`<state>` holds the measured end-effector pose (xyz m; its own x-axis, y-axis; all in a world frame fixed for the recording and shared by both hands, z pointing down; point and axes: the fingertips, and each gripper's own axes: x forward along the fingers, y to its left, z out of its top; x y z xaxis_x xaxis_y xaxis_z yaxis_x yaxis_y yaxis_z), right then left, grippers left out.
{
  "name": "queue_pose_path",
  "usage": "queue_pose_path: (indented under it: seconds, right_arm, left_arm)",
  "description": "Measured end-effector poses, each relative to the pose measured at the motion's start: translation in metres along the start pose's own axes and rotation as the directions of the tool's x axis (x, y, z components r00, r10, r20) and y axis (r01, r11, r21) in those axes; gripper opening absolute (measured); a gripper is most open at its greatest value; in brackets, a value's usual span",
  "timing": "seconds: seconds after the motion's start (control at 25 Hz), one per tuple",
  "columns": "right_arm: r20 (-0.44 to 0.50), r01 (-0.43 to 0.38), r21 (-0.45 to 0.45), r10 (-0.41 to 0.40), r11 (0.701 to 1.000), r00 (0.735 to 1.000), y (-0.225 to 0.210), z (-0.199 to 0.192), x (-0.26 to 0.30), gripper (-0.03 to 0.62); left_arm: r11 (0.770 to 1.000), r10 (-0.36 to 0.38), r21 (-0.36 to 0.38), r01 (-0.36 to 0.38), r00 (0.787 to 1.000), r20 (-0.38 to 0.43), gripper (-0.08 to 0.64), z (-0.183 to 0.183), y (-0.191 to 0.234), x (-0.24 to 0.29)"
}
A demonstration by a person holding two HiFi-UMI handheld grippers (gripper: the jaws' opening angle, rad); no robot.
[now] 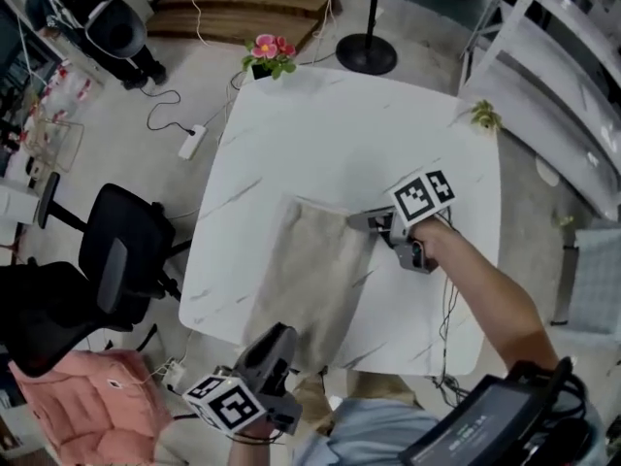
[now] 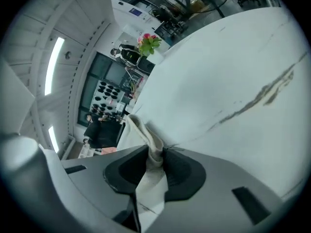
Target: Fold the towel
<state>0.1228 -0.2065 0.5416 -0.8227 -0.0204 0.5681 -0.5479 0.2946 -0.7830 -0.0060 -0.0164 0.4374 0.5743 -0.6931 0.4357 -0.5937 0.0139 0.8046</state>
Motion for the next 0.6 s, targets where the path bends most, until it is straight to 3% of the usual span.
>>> queue_pose_path:
  seconds: [0.08,0.16,0.36,0.48,0.6]
  right_arm:
    - [-0.025,-0.027,-0.024,0.026,0.999,0.999,0.002,-0.002,0.000,0.087]
    - [-0.025,-0.053,-0.058,0.052,0.997,0.998,0.009,-0.001,-0.002,0.074]
    - [0.026,-0.108,-0.212,0.116,0.971,0.993,0.058,0.011,-0.016,0.063]
    - [0.024,-0.144,-0.351,0.163,0.925,0.986,0.102,0.006,-0.024,0.061]
    - [-0.002,-0.168,-0.507,0.194,0.846,0.981,0.151,-0.009,-0.028,0.061]
  left_arm:
    - [0.996,-0.023,-0.083,0.022,1.000,-0.012,0.104,-0.004,0.006,0.032]
    - [0.990,0.006,-0.140,-0.011,0.999,-0.032,0.104,-0.010,0.022,0.052]
    - [0.994,0.053,-0.096,-0.053,0.999,-0.003,0.086,-0.008,0.031,0.046]
    - [0.995,0.035,-0.100,-0.029,0.998,0.059,0.076,-0.005,0.022,0.020]
    - [0.994,0.053,-0.098,-0.042,0.992,0.111,0.067,-0.003,0.020,-0.016]
